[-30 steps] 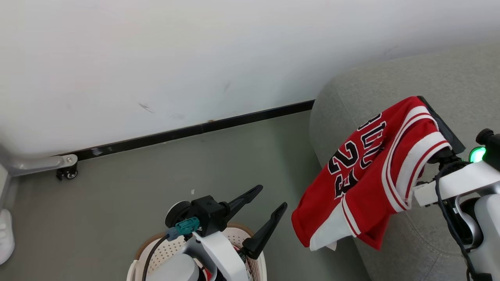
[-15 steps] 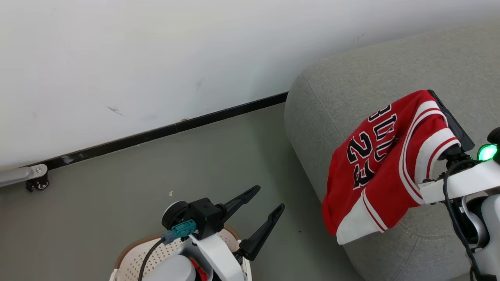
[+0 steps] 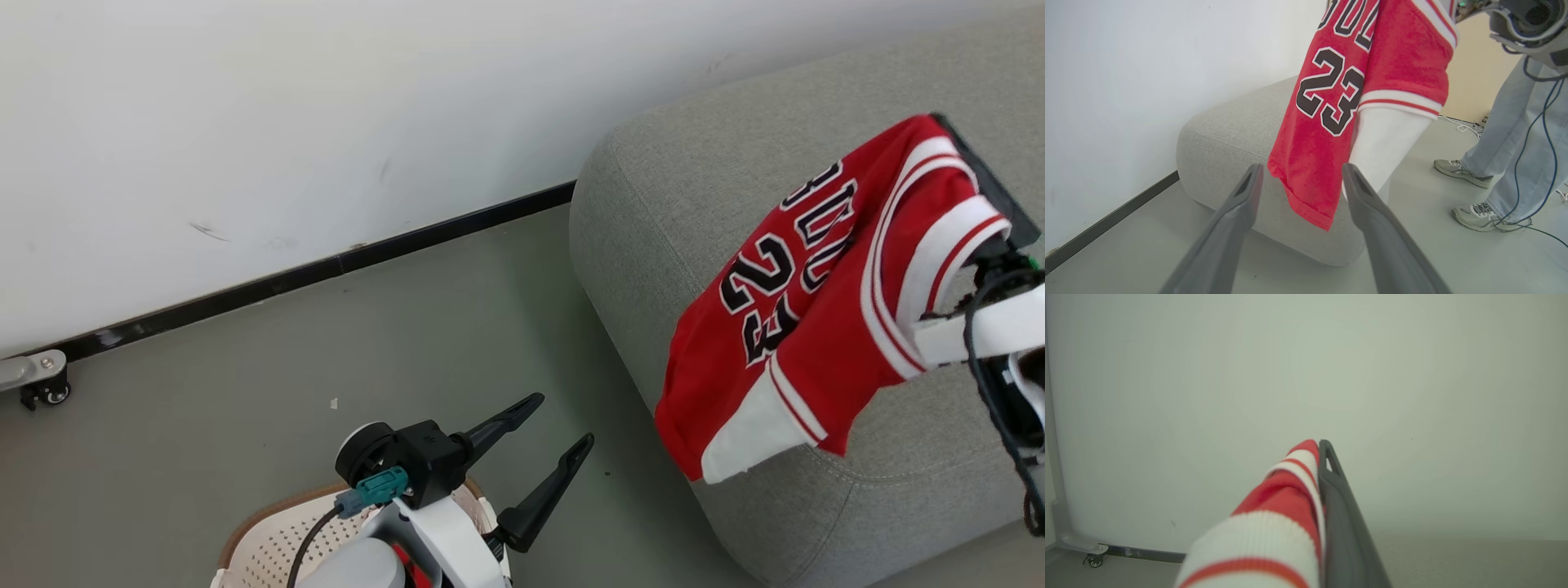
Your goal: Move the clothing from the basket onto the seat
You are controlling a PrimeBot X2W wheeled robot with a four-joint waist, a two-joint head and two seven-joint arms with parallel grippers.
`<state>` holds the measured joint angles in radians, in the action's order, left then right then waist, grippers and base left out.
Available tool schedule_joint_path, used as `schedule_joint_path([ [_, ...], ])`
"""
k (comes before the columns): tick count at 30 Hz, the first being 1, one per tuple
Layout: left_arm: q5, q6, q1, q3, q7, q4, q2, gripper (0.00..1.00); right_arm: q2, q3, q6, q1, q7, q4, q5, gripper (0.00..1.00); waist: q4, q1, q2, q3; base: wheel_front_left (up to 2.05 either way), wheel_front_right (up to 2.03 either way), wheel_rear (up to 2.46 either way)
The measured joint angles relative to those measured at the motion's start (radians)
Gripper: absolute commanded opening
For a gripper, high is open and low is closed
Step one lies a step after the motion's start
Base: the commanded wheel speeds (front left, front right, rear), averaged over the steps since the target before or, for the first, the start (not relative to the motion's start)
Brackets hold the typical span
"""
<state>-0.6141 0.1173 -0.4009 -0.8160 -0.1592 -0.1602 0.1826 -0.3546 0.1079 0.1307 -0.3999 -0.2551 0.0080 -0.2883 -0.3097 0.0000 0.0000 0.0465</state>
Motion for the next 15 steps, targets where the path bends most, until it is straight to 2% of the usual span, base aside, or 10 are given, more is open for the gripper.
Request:
schedule_joint_path([
  [7, 0.000, 0.000, 0.000, -0.005, 0.008, 0.010, 0.008, 1.00, -0.067, -0.021, 0.000, -0.133, 0.000, 0.015, -0.025, 0.00, -0.001, 0.0000, 0.0000, 0.019, 0.00, 0.00, 0.00],
  [15, 0.007, 0.000, 0.000, -0.012, 0.019, 0.030, 0.017, 1.00, -0.131, -0.056, 0.000, -0.224, 0.000, 0.111, -0.062, 0.00, 0.004, 0.0000, 0.0000, 0.051, 0.00, 0.00, 0.00],
])
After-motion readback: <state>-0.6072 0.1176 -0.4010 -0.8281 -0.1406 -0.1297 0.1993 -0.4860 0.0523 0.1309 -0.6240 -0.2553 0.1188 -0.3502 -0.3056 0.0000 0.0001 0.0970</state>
